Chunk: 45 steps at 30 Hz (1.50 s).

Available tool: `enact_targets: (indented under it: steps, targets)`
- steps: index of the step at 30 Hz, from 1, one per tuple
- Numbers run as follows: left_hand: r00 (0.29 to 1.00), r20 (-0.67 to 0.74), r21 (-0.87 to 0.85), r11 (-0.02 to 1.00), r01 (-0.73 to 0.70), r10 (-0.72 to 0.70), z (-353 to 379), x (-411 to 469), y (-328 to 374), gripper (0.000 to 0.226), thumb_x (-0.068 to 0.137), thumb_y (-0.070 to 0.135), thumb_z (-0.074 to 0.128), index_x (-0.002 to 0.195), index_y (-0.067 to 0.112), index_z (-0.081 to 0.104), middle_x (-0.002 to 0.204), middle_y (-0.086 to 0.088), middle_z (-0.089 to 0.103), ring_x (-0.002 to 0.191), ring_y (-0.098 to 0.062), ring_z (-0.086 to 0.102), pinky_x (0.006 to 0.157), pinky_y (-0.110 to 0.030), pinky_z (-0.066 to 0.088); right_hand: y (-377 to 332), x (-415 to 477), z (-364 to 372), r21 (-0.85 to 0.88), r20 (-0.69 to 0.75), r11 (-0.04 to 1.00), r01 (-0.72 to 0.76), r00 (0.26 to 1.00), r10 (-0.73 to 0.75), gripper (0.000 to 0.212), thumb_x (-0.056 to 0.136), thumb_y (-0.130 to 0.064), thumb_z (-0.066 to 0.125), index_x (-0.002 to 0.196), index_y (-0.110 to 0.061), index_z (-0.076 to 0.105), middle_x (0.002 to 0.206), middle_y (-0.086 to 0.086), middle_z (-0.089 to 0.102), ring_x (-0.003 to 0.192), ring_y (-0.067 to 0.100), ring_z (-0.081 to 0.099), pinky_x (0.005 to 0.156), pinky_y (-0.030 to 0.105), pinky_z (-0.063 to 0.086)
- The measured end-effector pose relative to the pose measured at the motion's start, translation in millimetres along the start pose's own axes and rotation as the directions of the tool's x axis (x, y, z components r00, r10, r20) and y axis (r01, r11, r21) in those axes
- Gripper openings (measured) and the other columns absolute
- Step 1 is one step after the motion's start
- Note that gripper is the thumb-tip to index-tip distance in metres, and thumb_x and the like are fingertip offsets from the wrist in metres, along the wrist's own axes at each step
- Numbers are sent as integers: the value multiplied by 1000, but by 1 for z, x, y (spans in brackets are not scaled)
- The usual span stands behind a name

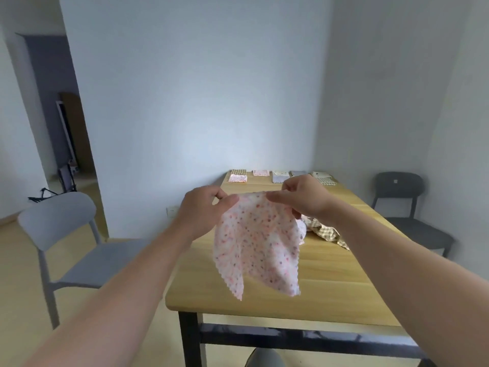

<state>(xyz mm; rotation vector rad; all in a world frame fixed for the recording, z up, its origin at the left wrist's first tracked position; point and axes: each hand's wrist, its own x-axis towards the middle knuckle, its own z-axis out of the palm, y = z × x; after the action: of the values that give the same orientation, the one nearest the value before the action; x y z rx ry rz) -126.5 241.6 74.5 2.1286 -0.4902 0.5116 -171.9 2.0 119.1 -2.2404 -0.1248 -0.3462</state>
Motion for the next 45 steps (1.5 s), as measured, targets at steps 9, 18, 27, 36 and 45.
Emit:
enact_targets:
  steps: [9, 18, 27, 36, 45]
  targets:
    - [950, 236, -50, 974, 221, -204, -28, -10, -48, 10, 91, 17, 74, 93, 11, 67, 68, -10, 73, 61, -23, 69, 67, -36, 58, 4, 27, 24, 33, 98, 987, -159, 983, 155, 32, 86, -19, 81, 76, -6, 53, 75, 19, 75, 69, 29, 76, 77, 47, 63]
    - [965, -34, -320, 918, 234, -258, -19, -1, -69, 22, 94, 22, 73, 97, 4, 61, 86, -4, 78, 76, -15, 77, 71, -24, 60, 46, 24, 44, -202, -199, 971, 132, 965, -172, 31, 85, -17, 79, 74, -18, 50, 69, 3, 60, 60, 17, 54, 50, 21, 40]
    - [909, 332, 143, 966, 215, -251, -6, -70, -116, 19, 84, 37, 81, 84, 28, 65, 95, 13, 72, 90, -8, 68, 78, -30, 58, 116, -28, 78, -342, 142, 934, 102, 988, -55, 23, 86, -19, 72, 78, -25, 51, 73, -8, 57, 67, 16, 50, 57, 25, 38]
    - [860, 408, 182, 951, 251, -306, 3, -94, -121, 19, 92, 34, 72, 105, 20, 74, 55, 19, 51, 57, 1, 51, 57, -10, 34, 123, -43, 78, -314, 399, 949, -18, 904, 149, 14, 87, -12, 66, 93, -25, 67, 74, -7, 68, 63, 8, 58, 58, 19, 43]
    - [884, 320, 218, 935, 281, -340, 33, -60, -143, 14, 97, 38, 64, 98, 27, 73, 98, 11, 71, 94, -8, 66, 82, -30, 58, 146, -12, 105, -166, 189, 964, -209, 952, 239, 22, 95, -19, 53, 89, -15, 73, 72, -5, 65, 63, 12, 52, 55, 25, 39]
